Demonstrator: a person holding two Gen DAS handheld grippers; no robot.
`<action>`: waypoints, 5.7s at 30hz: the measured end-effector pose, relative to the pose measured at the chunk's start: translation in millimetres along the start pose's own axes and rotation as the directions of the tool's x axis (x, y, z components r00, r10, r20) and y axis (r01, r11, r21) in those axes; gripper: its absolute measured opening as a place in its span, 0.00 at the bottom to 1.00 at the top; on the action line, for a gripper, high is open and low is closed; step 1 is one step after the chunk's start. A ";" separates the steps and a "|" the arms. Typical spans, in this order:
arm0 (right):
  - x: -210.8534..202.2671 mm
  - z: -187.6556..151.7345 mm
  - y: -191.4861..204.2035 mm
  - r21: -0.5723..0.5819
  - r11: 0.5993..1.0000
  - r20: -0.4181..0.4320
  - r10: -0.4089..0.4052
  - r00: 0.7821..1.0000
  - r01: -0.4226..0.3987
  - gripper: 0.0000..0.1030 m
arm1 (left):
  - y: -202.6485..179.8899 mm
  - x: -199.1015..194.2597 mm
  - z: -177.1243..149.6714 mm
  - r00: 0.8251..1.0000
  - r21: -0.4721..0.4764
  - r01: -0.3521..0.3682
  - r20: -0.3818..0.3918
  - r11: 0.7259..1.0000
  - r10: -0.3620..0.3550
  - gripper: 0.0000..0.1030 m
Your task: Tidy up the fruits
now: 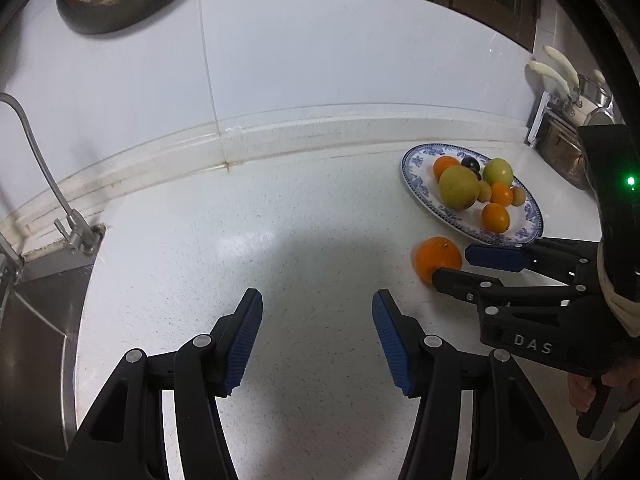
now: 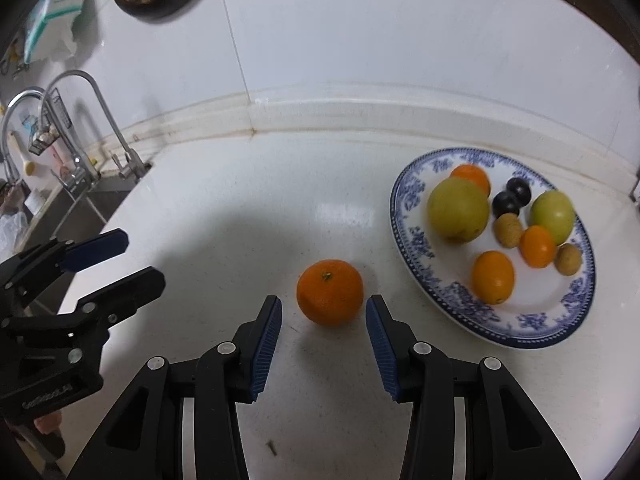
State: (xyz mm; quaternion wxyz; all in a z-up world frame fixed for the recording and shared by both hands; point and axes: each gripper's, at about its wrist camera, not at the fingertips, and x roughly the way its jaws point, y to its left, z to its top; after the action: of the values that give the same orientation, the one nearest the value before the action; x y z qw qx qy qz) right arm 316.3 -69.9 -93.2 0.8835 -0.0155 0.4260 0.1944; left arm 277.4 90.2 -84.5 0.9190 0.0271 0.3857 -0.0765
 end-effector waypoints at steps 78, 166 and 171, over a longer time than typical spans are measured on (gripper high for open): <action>-72.1 3.8 -136.4 0.155 0.980 0.126 -0.147 0.981 0.126 0.41 | -133.9 24.0 67.0 0.995 0.101 0.068 0.061 0.993 -0.074 0.56; -238.4 -93.3 -33.0 0.267 0.933 0.314 -0.322 0.893 0.242 0.75 | -101.3 -158.6 -4.8 0.958 0.101 0.026 0.282 0.994 -0.054 0.96; -239.2 -93.1 -32.1 0.266 0.932 0.314 -0.326 0.892 0.247 0.75 | -100.9 -159.2 -4.1 0.957 0.101 0.019 0.287 0.995 -0.048 0.97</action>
State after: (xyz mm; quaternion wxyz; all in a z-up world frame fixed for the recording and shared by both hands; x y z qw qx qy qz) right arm 123.9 -196.6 24.5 0.9606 0.0543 0.2724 0.0127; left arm 148.2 10.1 27.0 0.9616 0.0539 0.2437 -0.1139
